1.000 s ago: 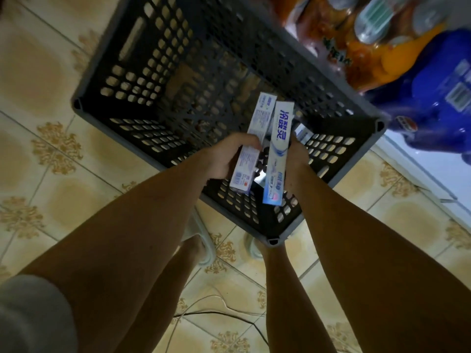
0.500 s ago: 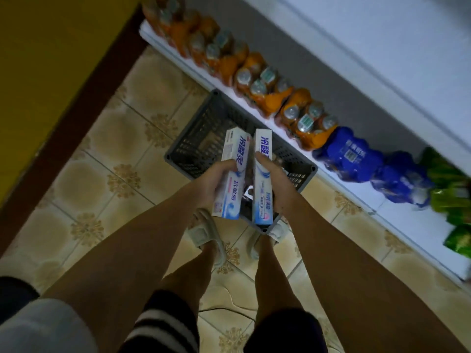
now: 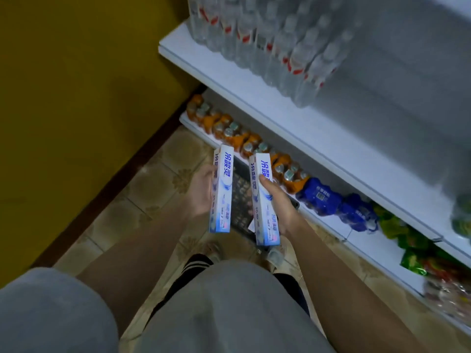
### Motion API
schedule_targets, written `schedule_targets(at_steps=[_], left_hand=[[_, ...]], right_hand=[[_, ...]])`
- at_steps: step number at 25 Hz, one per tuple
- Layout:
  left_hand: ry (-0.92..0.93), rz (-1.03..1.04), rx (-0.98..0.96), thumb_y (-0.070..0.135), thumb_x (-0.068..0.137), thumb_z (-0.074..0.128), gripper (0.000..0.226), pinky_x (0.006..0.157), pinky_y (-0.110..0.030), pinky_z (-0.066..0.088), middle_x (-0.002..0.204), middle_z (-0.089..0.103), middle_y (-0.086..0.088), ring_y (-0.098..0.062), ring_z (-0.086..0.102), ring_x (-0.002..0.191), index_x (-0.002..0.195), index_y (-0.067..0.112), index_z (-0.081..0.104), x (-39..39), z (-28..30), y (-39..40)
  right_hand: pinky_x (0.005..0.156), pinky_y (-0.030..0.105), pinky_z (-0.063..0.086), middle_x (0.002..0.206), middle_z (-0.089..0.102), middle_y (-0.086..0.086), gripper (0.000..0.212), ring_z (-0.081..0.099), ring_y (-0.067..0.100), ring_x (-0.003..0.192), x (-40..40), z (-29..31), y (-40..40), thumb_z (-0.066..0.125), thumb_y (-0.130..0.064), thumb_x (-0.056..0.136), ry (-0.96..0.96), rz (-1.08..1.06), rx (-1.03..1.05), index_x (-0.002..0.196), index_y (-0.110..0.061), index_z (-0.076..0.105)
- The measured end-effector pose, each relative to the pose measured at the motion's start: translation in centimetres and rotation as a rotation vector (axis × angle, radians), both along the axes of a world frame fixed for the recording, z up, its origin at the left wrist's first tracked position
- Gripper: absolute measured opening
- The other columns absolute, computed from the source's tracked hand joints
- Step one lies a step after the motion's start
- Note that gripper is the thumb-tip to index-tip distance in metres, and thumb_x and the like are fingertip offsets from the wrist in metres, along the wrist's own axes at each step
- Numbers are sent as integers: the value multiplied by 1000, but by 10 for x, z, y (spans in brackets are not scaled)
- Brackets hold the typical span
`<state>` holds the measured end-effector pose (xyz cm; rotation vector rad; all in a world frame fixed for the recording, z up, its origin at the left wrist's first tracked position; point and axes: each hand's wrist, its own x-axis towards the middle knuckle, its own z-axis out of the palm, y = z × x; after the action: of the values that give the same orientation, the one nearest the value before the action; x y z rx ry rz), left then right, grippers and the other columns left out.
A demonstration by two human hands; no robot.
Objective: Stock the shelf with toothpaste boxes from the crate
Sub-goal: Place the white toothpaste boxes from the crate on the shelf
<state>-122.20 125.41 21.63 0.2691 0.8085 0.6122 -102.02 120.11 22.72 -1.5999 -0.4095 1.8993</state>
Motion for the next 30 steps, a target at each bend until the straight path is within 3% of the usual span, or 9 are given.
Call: schedule_targets(at_steps=[3, 7, 11, 14, 19, 21, 24, 27, 30], left_hand=[[102, 2, 53, 38, 92, 57, 24, 61, -27, 48, 69, 64, -2, -15, 61, 57, 91, 14, 60, 0, 29, 1], [322, -38, 113, 47, 90, 60, 29, 78, -35, 42, 76, 65, -4, -17, 60, 72, 98, 19, 60, 5, 60, 12], [277, 87, 192, 48, 90, 59, 32, 80, -37, 43, 75, 64, -8, -22, 60, 73, 97, 17, 63, 21, 105, 35], [218, 156, 257, 50, 88, 62, 42, 81, -37, 50, 89, 70, -10, -26, 65, 85, 108, 14, 64, 41, 150, 50], [63, 144, 395, 50, 83, 67, 56, 99, -51, 49, 123, 68, -15, -36, 63, 115, 127, 16, 61, 82, 219, 67], [60, 81, 510, 45, 85, 66, 50, 97, -48, 51, 120, 69, -14, -34, 65, 111, 125, 14, 60, 98, 252, 68], [102, -2, 705, 25, 79, 75, 40, 81, -38, 56, 105, 67, -14, -23, 69, 85, 111, 13, 53, 109, 310, 83], [226, -155, 936, 2, 69, 82, 58, 83, -47, 58, 99, 67, -14, -28, 69, 89, 116, 14, 50, 110, 381, 107], [518, -486, 1225, 6, 63, 87, 62, 71, -37, 59, 102, 70, -13, -26, 69, 95, 117, 13, 57, 114, 460, 116]], right_hand=[[70, 35, 54, 93, 68, 7, 57, 67, 23, 77, -11, 33, -6, 62, -58, 85, -67, 13, 32, 130, -25, 53], [81, 40, 50, 102, 69, 5, 75, 66, 25, 87, -15, 74, -3, 65, -71, 72, -194, 105, 71, 130, -25, 52], [75, 32, 53, 98, 70, 2, 52, 68, 19, 84, -11, 130, 7, 65, -56, 83, -324, 207, 214, 122, -23, 52], [88, 42, 56, 104, 69, -1, 54, 70, 20, 92, -4, 177, 24, 76, -49, 77, -411, 221, 363, 116, -25, 48], [78, 36, 58, 102, 72, 0, 63, 72, 15, 84, 25, 247, 36, 87, -28, 70, -516, 144, 543, 116, -18, 46], [77, 36, 59, 100, 72, 0, 60, 74, 15, 82, 44, 273, 32, 86, -22, 72, -543, 126, 595, 116, -16, 46], [68, 28, 54, 103, 72, 0, 55, 73, 15, 83, 83, 325, 26, 85, -22, 72, -655, 174, 692, 112, -17, 47], [65, 29, 54, 97, 75, -1, 55, 73, 16, 79, 124, 386, 18, 86, -22, 70, -809, 277, 758, 108, -17, 47], [72, 33, 57, 95, 73, -3, 57, 71, 15, 83, 151, 443, 12, 88, -24, 65, -976, 365, 835, 106, -17, 50]])
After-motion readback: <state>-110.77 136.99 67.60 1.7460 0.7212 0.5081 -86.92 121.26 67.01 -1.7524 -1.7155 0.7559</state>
